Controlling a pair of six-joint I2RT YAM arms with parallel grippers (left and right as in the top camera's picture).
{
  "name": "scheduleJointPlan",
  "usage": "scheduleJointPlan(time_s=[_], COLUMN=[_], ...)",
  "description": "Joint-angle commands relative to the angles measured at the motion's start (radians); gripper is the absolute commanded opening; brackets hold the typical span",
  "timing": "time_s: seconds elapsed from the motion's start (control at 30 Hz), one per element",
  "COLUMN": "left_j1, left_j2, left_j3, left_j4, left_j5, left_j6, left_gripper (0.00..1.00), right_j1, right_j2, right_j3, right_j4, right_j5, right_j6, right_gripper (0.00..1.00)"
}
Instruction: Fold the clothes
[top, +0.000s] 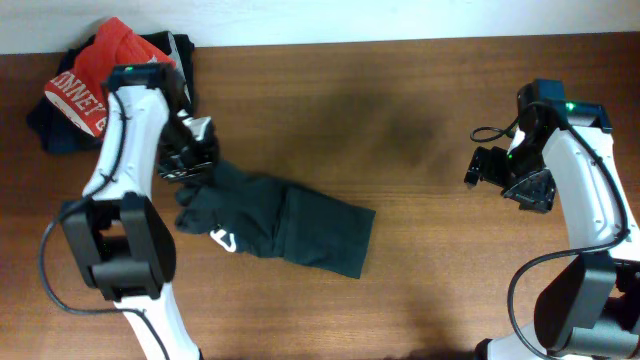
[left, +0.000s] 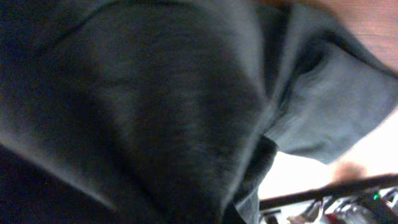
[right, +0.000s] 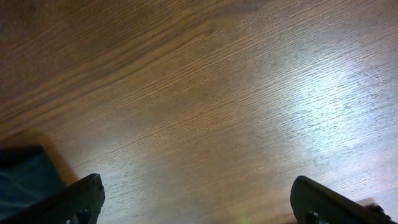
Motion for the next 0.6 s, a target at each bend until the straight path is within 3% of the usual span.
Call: scheduleJointPlan(time_s=[0.0,0.13,0.3,0.4,0.47,0.57], left_j1=[-0.113,-0.298,-0.462,-0.529,-0.536,-0.535], left_j2=[-0.029,-0.029,-0.029,-0.029,-0.031,-0.033], left_j3=[0.003,-0.1,-0.284,-0.292,-0.279,-0.16], left_j4=[-0.018,0.077,0.28,0.333,0.323,0.162], left_j5=[-0.011,-0.008,0.002,0.0,-0.008,-0.116], left_j6=[-0.013,-0.019,-0.11,-0.121,-0.121,-0.171], left_gripper=[0.01,0.01,0.0,0.01,0.01,0.0], right_j1=[-0.001,-0.001,-0.001,-0.001,-0.001,-0.001], right_j2=[-0.01,-0.01,-0.01,-0.01,-0.01,-0.01], right_j3=[0.012,0.012,0.012,0.012,0.012,0.012], right_j4=[0.0,0.0,0.0,0.0,0.0,0.0], right_j5=[0.002,0.002,0.002,0.002,0.002,0.002], right_j6=[-0.002,-0.002,-0.002,-0.002,-0.002,-0.002], right_gripper=[0.99,0.99,0.99,0.99,0.99,0.99])
